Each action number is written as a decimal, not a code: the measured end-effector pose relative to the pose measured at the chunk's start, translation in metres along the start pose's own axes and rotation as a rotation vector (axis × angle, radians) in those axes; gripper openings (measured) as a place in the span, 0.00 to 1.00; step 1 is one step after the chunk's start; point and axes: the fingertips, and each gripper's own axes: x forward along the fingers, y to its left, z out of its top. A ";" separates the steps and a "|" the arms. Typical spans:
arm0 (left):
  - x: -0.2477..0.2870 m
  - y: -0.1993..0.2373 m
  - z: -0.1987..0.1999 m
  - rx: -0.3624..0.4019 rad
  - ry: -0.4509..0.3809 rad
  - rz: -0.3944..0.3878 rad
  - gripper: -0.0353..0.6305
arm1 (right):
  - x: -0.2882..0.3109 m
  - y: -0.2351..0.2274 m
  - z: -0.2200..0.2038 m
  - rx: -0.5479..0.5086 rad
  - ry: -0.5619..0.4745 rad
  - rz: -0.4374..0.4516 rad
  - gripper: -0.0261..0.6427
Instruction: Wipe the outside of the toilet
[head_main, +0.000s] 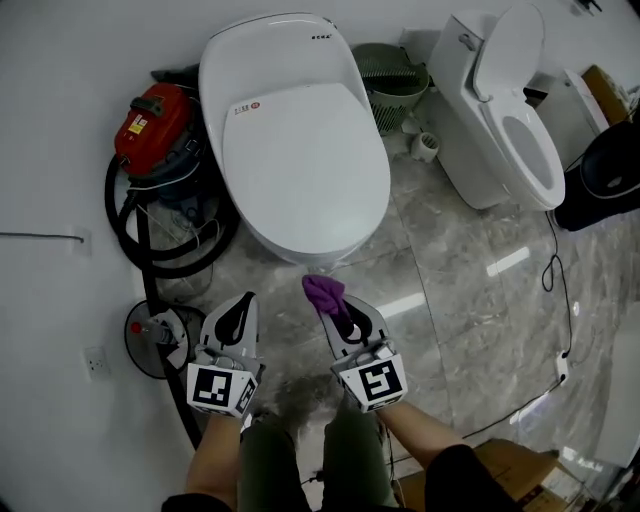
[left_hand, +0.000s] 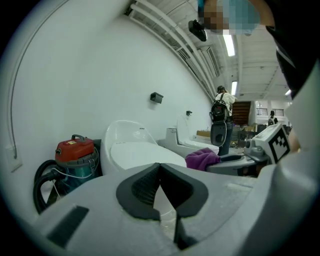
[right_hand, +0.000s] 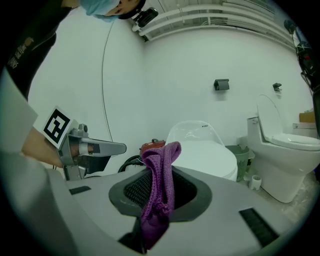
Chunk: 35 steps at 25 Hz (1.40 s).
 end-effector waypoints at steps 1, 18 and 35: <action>0.005 0.003 -0.012 0.011 -0.009 0.004 0.06 | 0.008 0.002 -0.012 -0.015 -0.016 0.006 0.16; 0.060 0.019 -0.117 0.069 -0.142 0.055 0.06 | 0.086 -0.002 -0.108 -0.100 -0.234 0.080 0.16; 0.071 -0.002 -0.150 0.089 -0.066 -0.011 0.06 | 0.084 -0.054 -0.126 -0.068 -0.284 0.005 0.16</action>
